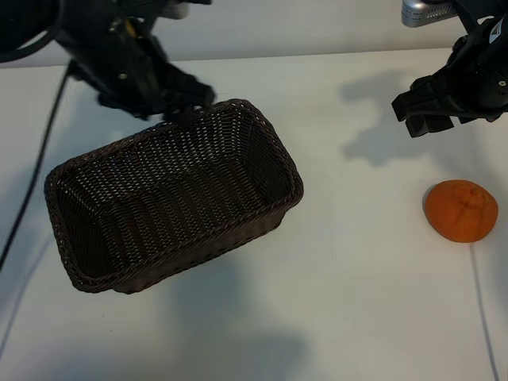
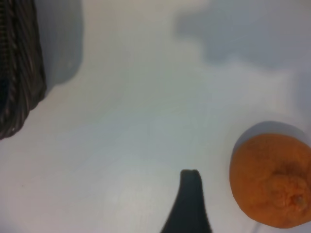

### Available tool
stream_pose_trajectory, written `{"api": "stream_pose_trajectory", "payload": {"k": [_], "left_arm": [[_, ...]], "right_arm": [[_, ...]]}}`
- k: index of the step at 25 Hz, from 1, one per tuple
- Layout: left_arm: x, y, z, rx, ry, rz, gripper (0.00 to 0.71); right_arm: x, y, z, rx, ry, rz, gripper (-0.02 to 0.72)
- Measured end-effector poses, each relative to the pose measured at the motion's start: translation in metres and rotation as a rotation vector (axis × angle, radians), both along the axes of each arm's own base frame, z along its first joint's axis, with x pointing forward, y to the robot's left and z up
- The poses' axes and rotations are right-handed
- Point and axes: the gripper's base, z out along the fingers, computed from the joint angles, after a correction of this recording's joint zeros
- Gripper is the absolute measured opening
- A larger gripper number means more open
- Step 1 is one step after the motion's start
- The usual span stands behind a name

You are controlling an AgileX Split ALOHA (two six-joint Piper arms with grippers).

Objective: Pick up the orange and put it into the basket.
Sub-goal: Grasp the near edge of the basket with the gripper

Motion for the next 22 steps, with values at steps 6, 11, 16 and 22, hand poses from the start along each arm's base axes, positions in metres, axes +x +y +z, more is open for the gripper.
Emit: {"api": "stream_pose_trajectory", "payload": {"k": [6,11,16,22], "left_arm": [[-0.046,0.051,0.015,0.033,-0.053,0.194,0.589],[-0.088,0.085,0.001,-0.015,-0.058,0.392,0.589],[-0.112,0.101,-0.028,-0.003,-0.015,0.540,0.589],[-0.124,0.109,-0.062,0.013,-0.019,0.651,0.589]], "right_arm": [[0.000,0.000,0.000,0.000,0.000,0.000,0.580],[0.000,0.000,0.000,0.004,0.001,-0.001,0.580],[0.000,0.002,0.000,0.023,0.004,-0.005,0.580],[0.000,0.002,0.000,0.025,0.005,-0.005,0.580]]}}
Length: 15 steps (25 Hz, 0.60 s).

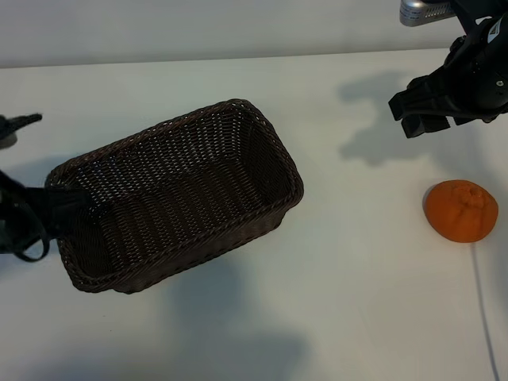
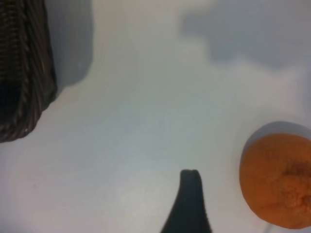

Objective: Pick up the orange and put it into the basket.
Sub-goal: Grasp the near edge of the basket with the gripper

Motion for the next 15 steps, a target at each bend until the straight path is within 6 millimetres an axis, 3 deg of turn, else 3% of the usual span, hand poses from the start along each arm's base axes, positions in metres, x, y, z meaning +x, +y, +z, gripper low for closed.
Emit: {"api": "stream_pose_trajectory", "payload": {"k": [15], "left_arm": [[0.027,-0.010,-0.051,-0.041,0.038,0.031,0.589]], "right_arm": [[0.000,0.000,0.000,0.004,0.001,-0.001,0.580]]}}
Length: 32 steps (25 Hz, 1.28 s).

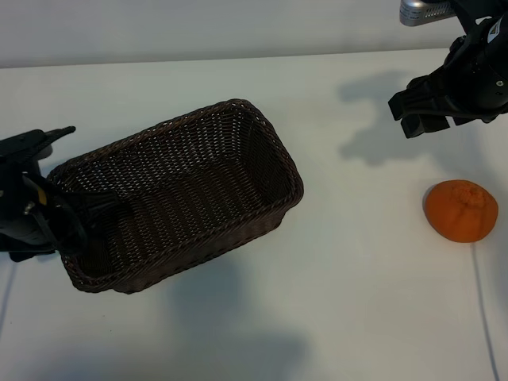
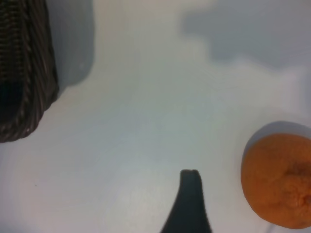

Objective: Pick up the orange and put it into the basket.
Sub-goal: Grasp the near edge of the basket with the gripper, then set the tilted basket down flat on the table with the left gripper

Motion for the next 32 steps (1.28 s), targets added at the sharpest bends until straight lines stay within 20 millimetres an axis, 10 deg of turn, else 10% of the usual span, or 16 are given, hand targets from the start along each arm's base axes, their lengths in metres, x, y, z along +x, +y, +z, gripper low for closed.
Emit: {"api": "stream_pose_trajectory", "payload": {"k": [12,20,32], "left_arm": [[0.007,-0.004,-0.022,-0.019,0.034,0.010,0.562],[0.009,-0.005,-0.022,-0.030,0.019,0.013,0.239],[0.007,-0.008,-0.008,-0.070,-0.033,-0.019,0.187]], "right_arm": [[0.000,0.000,0.000,0.004,0.001,-0.001,0.580],[0.000,0.000,0.000,0.004,0.001,-0.001,0.580],[-0.001,0.000,0.000,0.003,0.010,0.000,0.580]]}}
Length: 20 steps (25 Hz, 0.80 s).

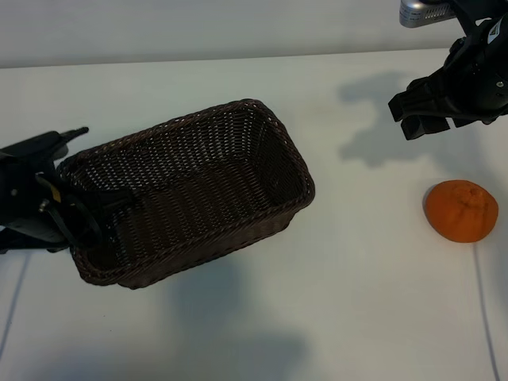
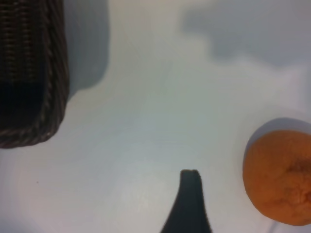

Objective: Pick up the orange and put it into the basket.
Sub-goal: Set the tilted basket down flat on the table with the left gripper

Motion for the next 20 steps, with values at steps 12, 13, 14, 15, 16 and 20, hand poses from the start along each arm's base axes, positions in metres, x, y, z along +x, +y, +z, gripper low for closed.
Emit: {"api": "stream_pose_trajectory", "payload": {"k": [12,13,14,15,16,20], "left_arm": [[-0.016,0.011,0.056,-0.075,-0.199,-0.016,0.154],[-0.018,0.015,0.060,-0.085,-0.213,0.000,0.154],[-0.019,0.018,0.064,-0.090,-0.224,0.003,0.154],[-0.020,0.021,0.066,-0.102,-0.232,0.005,0.154],[-0.022,0.023,0.069,-0.121,-0.238,0.009,0.154],[-0.020,0.022,0.077,-0.193,-0.244,-0.076,0.154]], "right_arm": [[0.000,0.000,0.000,0.000,0.001,0.000,0.538],[0.000,0.000,0.000,0.000,0.002,0.000,0.537],[0.000,0.000,0.000,0.000,0.002,0.000,0.536],[0.000,0.000,0.000,0.000,0.002,0.000,0.536],[0.000,0.000,0.000,0.000,0.002,0.000,0.536],[0.000,0.000,0.000,-0.001,0.001,0.000,0.535]]}}
